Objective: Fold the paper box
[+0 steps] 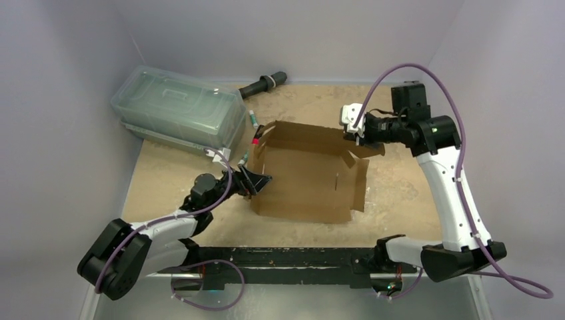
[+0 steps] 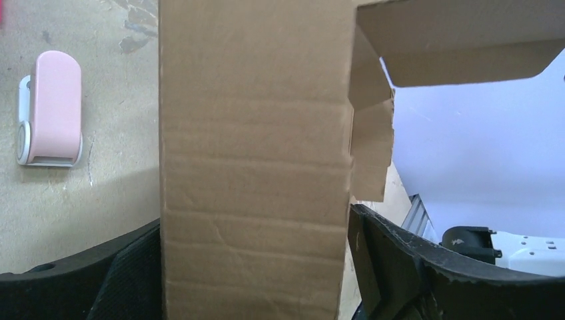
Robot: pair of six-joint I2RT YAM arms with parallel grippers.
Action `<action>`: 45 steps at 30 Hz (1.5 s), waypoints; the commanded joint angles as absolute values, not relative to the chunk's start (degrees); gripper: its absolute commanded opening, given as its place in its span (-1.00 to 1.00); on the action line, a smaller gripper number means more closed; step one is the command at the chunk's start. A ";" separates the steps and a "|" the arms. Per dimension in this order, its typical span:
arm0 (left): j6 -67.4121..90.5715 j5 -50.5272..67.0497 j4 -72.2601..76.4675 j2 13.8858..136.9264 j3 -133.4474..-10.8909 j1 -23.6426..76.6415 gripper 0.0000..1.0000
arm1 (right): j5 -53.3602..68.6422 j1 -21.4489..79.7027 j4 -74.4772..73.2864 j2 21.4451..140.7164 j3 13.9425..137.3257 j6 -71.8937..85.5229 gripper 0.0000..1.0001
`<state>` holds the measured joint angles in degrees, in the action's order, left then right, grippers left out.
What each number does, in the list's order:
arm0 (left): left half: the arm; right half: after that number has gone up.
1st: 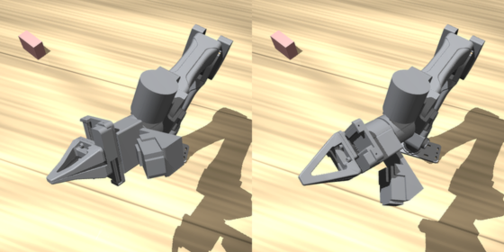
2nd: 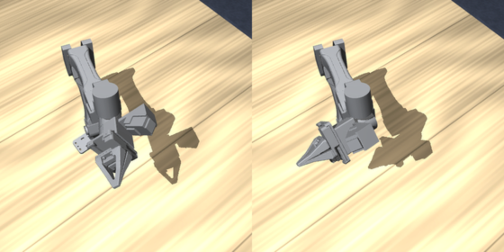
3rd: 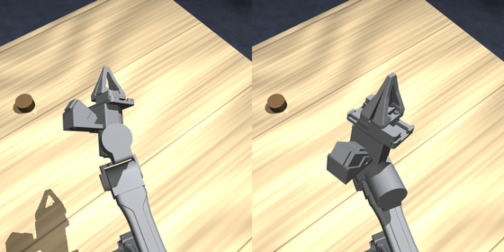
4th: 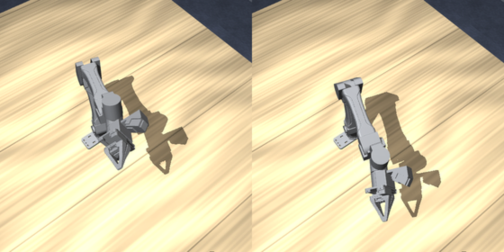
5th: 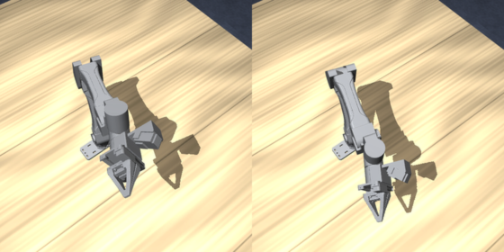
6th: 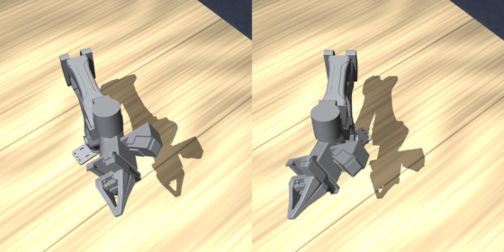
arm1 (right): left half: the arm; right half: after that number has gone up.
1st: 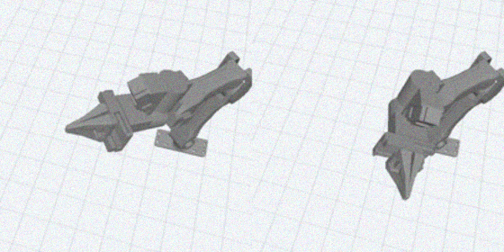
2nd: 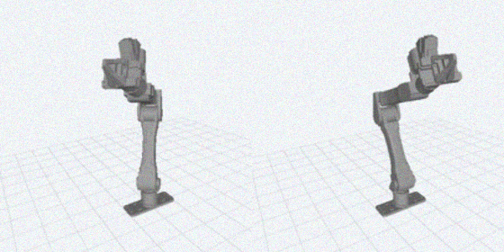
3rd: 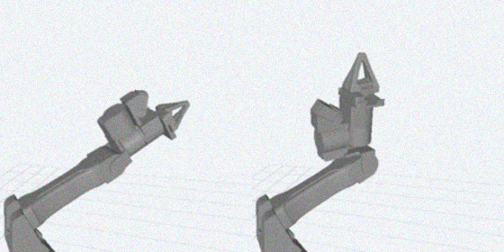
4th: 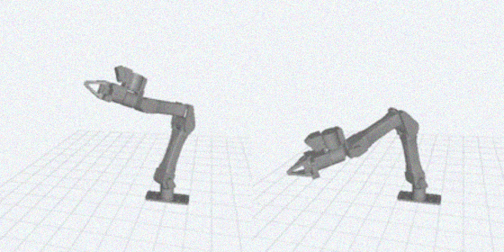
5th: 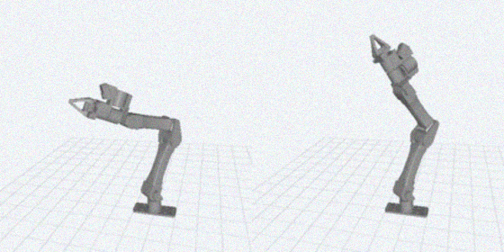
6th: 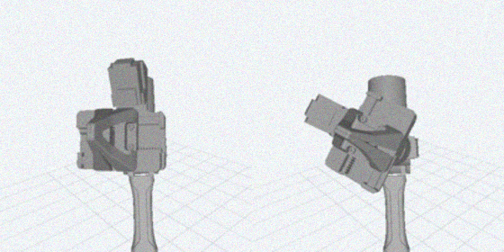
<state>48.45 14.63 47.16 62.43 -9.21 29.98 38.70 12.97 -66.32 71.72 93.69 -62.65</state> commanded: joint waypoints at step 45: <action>29.29 10.78 66.70 84.95 -18.99 30.53 0.59 | 39.48 16.87 -56.25 57.56 77.46 -64.40 -1.00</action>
